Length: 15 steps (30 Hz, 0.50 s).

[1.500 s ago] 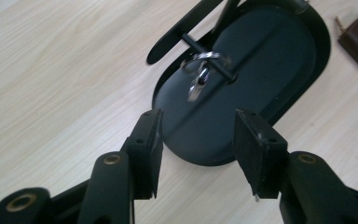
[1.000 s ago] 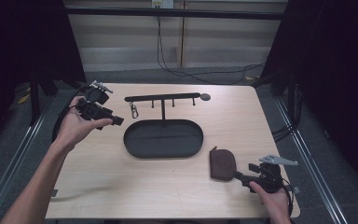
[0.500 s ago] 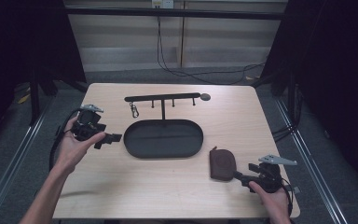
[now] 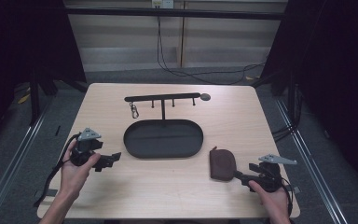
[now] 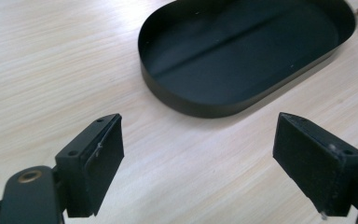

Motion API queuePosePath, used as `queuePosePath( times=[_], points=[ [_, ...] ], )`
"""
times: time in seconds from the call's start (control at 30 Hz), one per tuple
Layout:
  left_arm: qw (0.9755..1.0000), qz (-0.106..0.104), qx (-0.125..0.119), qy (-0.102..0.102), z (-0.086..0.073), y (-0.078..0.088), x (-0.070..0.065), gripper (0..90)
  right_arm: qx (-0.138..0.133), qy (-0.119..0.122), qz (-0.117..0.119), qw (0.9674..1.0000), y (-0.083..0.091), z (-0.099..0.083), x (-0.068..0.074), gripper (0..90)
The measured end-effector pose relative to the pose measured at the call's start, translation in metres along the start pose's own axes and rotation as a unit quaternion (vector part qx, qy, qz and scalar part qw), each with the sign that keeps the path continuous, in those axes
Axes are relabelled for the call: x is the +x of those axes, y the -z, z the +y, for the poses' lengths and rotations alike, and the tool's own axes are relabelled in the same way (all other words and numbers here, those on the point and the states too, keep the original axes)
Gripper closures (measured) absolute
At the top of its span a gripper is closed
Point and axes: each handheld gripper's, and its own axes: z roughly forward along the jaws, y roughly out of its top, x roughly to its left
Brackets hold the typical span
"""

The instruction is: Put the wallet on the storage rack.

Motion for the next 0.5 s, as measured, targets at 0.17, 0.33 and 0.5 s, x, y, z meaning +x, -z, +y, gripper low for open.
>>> queuePosePath(
  times=[0.17,0.33,0.5],
  points=[
    [1.0000,-0.005,0.000,0.003,-0.019,0.006,-0.008,20.9,0.014,-0.013,0.005,0.9998,0.002,0.002,-0.001,27.4],
    [0.9995,-0.013,-0.018,0.022,-0.040,0.017,-0.013,20.6,0.024,-0.002,0.019,0.9995,0.001,0.006,0.004,27.5],
    [0.9992,-0.031,-0.003,0.026,-0.062,0.016,-0.014,20.5,0.021,0.005,0.019,0.9996,0.007,0.012,0.007,28.6]
  ],
)
